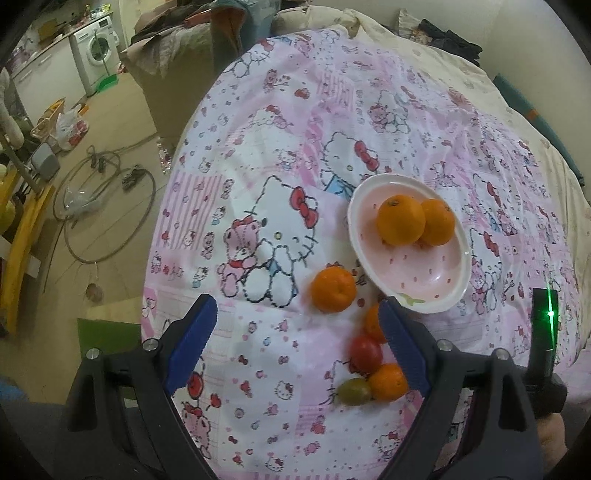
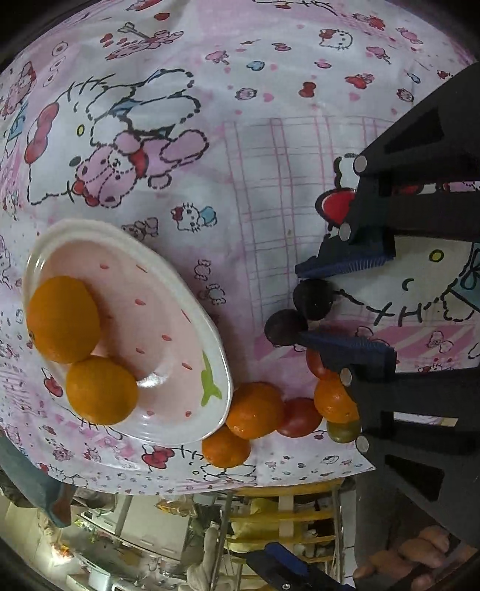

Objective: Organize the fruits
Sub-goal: 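Reach the right tool to a dark berry and grasp it, then grasp a small tangerine with the left tool while the right tool holds the berry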

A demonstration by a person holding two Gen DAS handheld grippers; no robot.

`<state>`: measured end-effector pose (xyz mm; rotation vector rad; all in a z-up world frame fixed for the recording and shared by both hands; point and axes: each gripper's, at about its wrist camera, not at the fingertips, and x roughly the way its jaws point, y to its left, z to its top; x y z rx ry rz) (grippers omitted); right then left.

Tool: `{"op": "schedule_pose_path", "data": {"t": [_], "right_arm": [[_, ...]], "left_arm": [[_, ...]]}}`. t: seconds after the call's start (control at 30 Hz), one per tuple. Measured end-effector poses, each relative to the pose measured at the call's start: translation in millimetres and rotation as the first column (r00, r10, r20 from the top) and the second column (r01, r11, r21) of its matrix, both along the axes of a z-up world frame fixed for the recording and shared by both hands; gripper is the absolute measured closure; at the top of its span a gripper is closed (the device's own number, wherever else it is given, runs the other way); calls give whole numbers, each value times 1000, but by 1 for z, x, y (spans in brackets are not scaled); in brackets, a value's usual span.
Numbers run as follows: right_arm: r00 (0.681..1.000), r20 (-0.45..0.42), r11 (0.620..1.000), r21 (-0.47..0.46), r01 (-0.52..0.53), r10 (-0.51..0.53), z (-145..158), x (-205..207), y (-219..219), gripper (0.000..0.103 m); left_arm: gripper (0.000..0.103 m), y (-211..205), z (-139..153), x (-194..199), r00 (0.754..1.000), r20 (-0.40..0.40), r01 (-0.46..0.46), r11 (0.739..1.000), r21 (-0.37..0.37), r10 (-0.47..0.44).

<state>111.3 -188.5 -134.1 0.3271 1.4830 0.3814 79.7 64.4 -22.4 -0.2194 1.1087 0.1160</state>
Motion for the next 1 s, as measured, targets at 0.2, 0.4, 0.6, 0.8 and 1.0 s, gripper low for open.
{"op": "schedule_pose_path", "data": {"t": [0.2, 0.4, 0.6, 0.8, 1.0], "right_arm": [[1000, 0, 1000, -9, -17, 17, 1, -4, -2, 79], [999, 18, 997, 62, 42, -43, 15, 0, -22, 79], [995, 63, 992, 101, 75, -81, 34, 0, -41, 79], [990, 87, 987, 126, 97, -109, 45, -4, -59, 79], [985, 101, 984, 131, 124, -137, 49, -2, -74, 79]], "left_arm": [[16, 9, -8, -3, 1000, -24, -13, 1000, 20, 14], [16, 4, -16, -1, 999, -51, 6, 1000, 5, -5], [16, -20, -32, 7, 992, -115, 58, 998, 1, -57], [22, -63, -47, 18, 975, -150, 163, 987, 0, -161], [32, -99, -66, 31, 952, -206, 237, 971, 33, -225]]}}
